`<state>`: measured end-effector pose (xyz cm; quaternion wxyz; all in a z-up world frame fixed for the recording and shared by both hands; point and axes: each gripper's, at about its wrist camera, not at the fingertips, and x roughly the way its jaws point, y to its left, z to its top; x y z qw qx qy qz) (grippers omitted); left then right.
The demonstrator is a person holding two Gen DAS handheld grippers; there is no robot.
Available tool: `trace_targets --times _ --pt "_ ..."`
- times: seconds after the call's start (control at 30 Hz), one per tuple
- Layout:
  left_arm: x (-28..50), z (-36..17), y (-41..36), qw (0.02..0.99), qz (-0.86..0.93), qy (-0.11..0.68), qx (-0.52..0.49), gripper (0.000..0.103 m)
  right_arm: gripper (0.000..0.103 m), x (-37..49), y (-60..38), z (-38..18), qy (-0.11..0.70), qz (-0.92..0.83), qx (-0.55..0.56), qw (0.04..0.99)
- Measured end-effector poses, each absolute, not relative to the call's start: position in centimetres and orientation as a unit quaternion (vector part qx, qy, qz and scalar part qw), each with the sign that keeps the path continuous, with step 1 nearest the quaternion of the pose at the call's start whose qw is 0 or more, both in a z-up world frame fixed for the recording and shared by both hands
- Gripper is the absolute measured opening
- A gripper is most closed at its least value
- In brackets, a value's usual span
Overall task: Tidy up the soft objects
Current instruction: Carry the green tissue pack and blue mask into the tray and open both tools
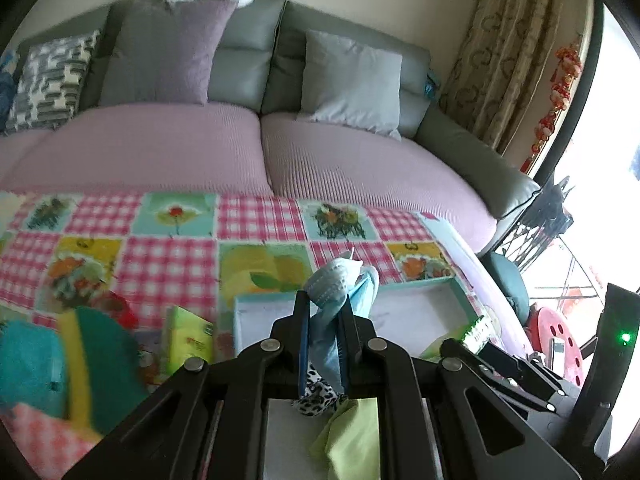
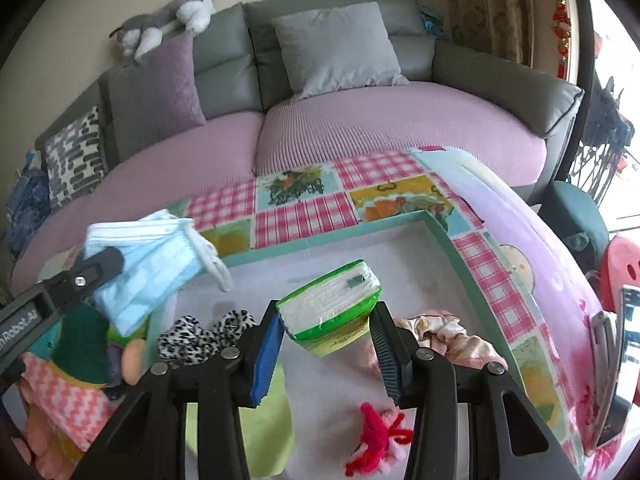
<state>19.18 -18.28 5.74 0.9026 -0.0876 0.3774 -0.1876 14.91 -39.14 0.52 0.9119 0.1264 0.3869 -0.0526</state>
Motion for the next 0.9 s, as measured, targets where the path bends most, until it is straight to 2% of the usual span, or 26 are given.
trace_targets --times 0.4,0.67,0.7,0.8,0.9 --pt "21.4 -0.8 -18.9 0.868 -0.159 0.461 -0.098 0.012 0.047 16.0 -39.1 -2.1 0.416 -0.056 0.119 0.9" --pt "21.6 -0.8 -18.4 0.864 -0.142 0.473 -0.1 0.014 0.049 15.8 -38.7 -1.7 0.422 -0.059 0.105 0.898" --pt "21.7 -0.6 -18.3 0.864 -0.138 0.474 -0.099 0.019 0.049 15.7 -38.7 -1.6 0.421 -0.06 0.104 0.899" --pt "21.6 0.3 -17.9 0.864 -0.132 0.476 -0.098 0.046 0.052 15.4 -38.6 -0.8 0.417 -0.064 0.098 0.902" --pt "21.4 1.8 -17.2 0.865 -0.126 0.474 -0.103 0.052 0.059 15.0 -38.4 0.2 0.411 -0.064 0.088 0.905"
